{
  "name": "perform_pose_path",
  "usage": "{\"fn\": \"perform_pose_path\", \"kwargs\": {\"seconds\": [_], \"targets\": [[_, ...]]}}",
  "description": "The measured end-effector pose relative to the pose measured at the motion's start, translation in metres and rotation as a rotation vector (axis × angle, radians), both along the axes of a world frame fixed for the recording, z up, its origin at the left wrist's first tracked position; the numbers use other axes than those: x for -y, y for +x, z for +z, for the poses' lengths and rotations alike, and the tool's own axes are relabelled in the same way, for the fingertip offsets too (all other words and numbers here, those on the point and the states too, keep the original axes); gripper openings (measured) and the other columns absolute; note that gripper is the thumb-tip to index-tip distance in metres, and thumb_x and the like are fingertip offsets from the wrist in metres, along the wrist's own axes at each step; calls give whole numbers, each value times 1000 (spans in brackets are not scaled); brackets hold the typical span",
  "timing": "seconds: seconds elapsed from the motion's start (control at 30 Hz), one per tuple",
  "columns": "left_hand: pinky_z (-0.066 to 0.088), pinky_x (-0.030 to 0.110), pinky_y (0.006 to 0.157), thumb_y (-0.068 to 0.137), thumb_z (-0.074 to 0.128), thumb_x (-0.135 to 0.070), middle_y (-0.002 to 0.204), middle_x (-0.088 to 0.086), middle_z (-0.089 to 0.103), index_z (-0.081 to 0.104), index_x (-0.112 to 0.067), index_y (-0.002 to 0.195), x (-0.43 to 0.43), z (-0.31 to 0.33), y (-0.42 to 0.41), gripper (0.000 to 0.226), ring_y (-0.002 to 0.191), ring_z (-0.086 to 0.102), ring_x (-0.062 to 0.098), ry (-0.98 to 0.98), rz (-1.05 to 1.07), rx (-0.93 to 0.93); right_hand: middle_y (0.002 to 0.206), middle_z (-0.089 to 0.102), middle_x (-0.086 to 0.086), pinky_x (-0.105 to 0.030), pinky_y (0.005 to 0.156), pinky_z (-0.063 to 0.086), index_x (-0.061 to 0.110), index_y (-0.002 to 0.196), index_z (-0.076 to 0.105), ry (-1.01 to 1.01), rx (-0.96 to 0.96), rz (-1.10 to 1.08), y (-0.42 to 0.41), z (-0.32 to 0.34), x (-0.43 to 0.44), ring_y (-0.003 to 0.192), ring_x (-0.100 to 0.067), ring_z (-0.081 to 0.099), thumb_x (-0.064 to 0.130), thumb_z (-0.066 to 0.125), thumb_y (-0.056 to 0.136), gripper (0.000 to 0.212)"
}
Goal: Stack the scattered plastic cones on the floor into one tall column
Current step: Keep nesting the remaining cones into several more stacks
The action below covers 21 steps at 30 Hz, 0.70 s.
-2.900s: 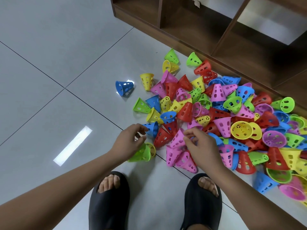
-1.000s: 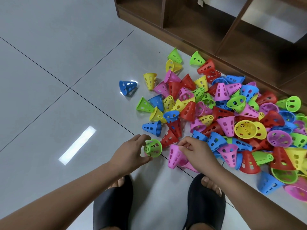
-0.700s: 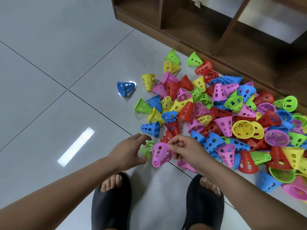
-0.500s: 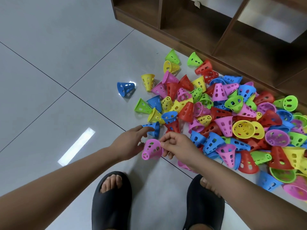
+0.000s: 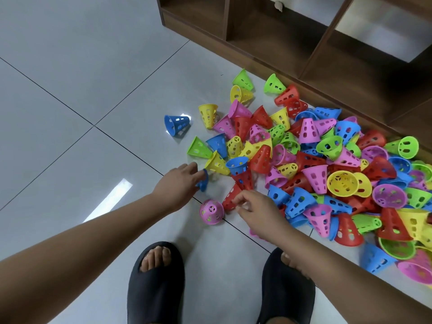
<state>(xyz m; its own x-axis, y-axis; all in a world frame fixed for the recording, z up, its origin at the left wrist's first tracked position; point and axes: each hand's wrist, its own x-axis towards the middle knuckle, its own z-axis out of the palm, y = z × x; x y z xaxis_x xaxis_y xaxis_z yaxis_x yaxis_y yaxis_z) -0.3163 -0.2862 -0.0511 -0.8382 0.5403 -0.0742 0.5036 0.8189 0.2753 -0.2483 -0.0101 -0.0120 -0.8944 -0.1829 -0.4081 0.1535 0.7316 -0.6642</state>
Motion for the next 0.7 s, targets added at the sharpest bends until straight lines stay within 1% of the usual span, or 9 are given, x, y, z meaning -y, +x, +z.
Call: {"fn": "perform_pose_path", "kwargs": {"seconds": [0.07, 0.17, 0.27, 0.33, 0.4, 0.47, 0.53, 0.6, 0.7], "targets": [[48, 36, 58, 91, 76, -21, 98, 5, 56, 64, -21, 110, 12, -1, 3, 23, 79, 61, 34, 8, 63, -17, 105, 56, 17, -30, 73, 51, 28, 106, 66, 132, -66, 124, 4, 4, -15, 70, 2, 54, 19, 66, 99, 12], [44, 31, 57, 92, 79, -22, 94, 1, 55, 68, -23, 101, 29, 1, 12, 14, 77, 60, 29, 38, 193, -28, 114, 49, 19, -41, 76, 55, 33, 112, 64, 248, -77, 209, 11, 13, -37, 71, -6, 57, 25, 67, 98, 16], [49, 33, 60, 95, 78, -33, 94, -5, 54, 70, -27, 99, 36, 14, 21, 10, 73, 59, 23, 139, 340, 19, 120, 49, 20, -36, 81, 54, 34, 120, 64, 290, -35, 288, 15, 21, -50, 76, -1, 53, 32, 68, 97, 23], [45, 31, 62, 97, 74, -39, 90, -7, 54, 72, -29, 97, 34, 28, 26, 11, 71, 58, 15, 234, 451, 79, 124, 49, 22, -31, 83, 52, 36, 126, 63, 332, -11, 332, 16, 23, -55, 87, 1, 49, 37, 69, 95, 31], [41, 29, 63, 99, 71, -43, 85, -6, 56, 73, -31, 93, 27, 42, 31, 14, 72, 57, 9, 333, 533, 170, 129, 47, 21, -30, 83, 51, 38, 132, 59, 372, 2, 370, 18, 22, -56, 100, -2, 52, 43, 71, 93, 42], [42, 28, 66, 101, 69, -44, 85, -4, 61, 73, -33, 90, 18, 58, 38, 16, 75, 58, 11, 456, 550, 273, 134, 44, 20, -30, 82, 50, 39, 141, 52, 398, 3, 412, 18, 18, -54, 109, -7, 55, 47, 72, 91, 55], [44, 24, 68, 102, 69, -42, 88, -3, 65, 74, -34, 88, 8, 72, 48, 17, 77, 58, 13, 586, 539, 353, 136, 42, 16, -30, 81, 48, 39, 147, 47, 436, -7, 471, 19, 11, -53, 117, -11, 55, 45, 71, 92, 61], [44, 21, 69, 102, 69, -39, 87, -2, 67, 74, -31, 88, -1, 80, 55, 18, 75, 58, 11, 711, 534, 412, 133, 42, 13, -31, 80, 49, 37, 142, 51, 484, -25, 520, 18, 6, -51, 118, -14, 55, 40, 70, 94, 52], [43, 21, 68, 105, 66, -34, 81, -7, 64, 72, -28, 85, -14, 78, 62, 21, 70, 53, 7, 817, 521, 517, 120, 47, 10, -33, 74, 48, 30, 122, 61, 496, -86, 548, 19, -1, -47, 107, -17, 59, 33, 63, 99, 23]]}}
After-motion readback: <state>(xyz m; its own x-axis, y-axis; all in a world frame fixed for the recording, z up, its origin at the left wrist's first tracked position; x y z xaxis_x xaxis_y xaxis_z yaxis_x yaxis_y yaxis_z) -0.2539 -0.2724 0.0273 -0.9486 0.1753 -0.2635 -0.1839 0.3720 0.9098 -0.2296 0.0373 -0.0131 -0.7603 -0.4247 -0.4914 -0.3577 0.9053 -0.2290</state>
